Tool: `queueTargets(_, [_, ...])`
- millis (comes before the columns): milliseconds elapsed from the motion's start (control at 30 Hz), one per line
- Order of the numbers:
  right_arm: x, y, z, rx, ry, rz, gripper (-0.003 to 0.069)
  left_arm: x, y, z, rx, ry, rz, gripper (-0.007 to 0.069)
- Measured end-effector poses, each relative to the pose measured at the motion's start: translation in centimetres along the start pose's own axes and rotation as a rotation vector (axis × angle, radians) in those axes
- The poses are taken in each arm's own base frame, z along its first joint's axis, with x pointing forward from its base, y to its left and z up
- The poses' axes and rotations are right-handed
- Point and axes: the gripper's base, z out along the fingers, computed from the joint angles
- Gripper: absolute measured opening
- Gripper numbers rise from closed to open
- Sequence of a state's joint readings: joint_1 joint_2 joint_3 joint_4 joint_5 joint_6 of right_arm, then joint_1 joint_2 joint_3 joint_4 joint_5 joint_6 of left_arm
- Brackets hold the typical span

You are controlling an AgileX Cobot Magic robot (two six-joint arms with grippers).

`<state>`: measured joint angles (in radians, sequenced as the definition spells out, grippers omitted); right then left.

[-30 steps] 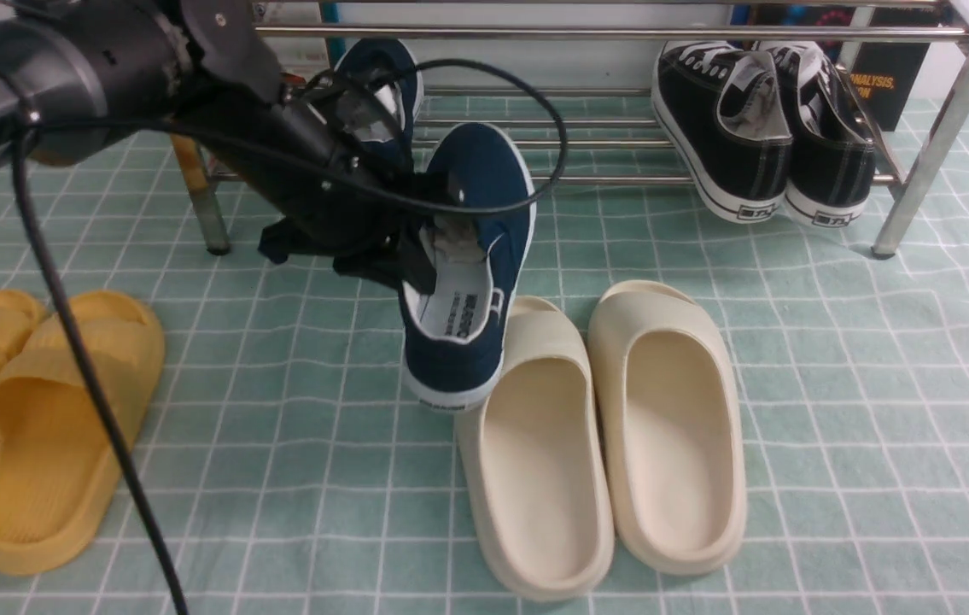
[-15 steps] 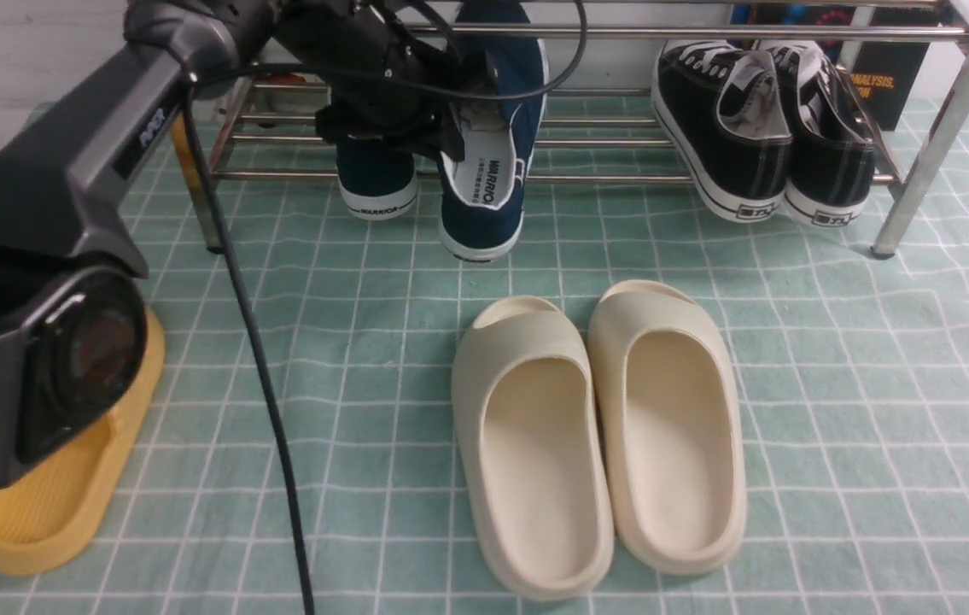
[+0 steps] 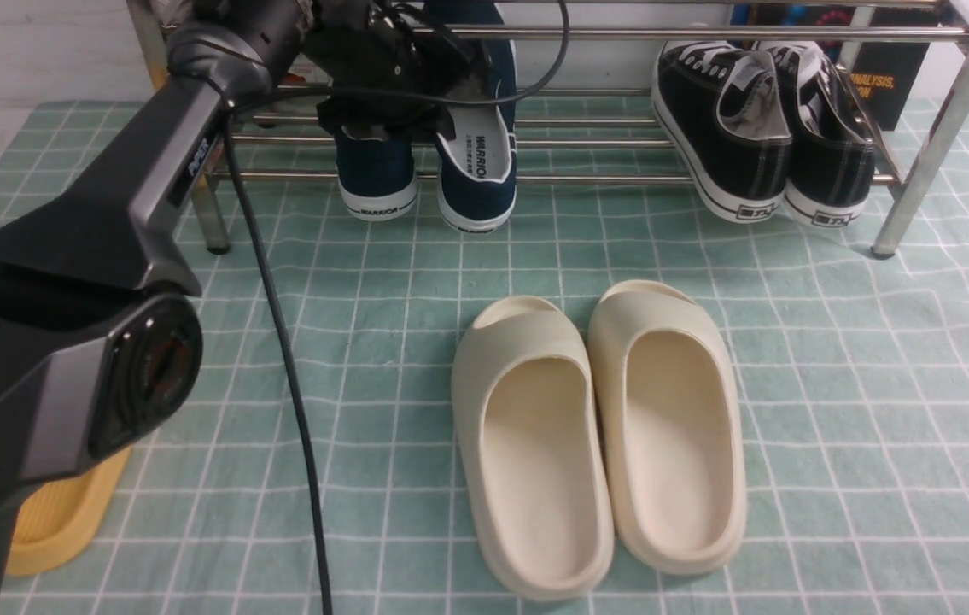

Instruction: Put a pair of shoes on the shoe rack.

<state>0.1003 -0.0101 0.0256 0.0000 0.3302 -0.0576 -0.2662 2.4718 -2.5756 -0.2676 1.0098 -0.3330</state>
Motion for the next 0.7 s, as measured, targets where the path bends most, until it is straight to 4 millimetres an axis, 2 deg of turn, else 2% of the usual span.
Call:
queueTargets(400, [0.00, 0.00, 0.00, 0.000, 0.000, 0.000, 0.0239, -0.54, 0.14, 0.93, 0.023, -0.085, 0.032, 0.0017])
queueTargets(533, [0.00, 0.00, 0.00, 0.000, 0.000, 0.000, 0.0239, -0.61, 0.09, 0.97, 0.030, -0.095, 0.069, 0.0139])
queueTargets(600, [0.00, 0.00, 0.00, 0.000, 0.000, 0.000, 0.0239, -0.80, -0.09, 0.86, 0.045, -0.115, 0.072, 0.0263])
queueTargets(700, [0.00, 0.00, 0.00, 0.000, 0.000, 0.000, 0.0239, -0.76, -0.34, 0.21, 0.045, -0.092, 0.076, 0.0372])
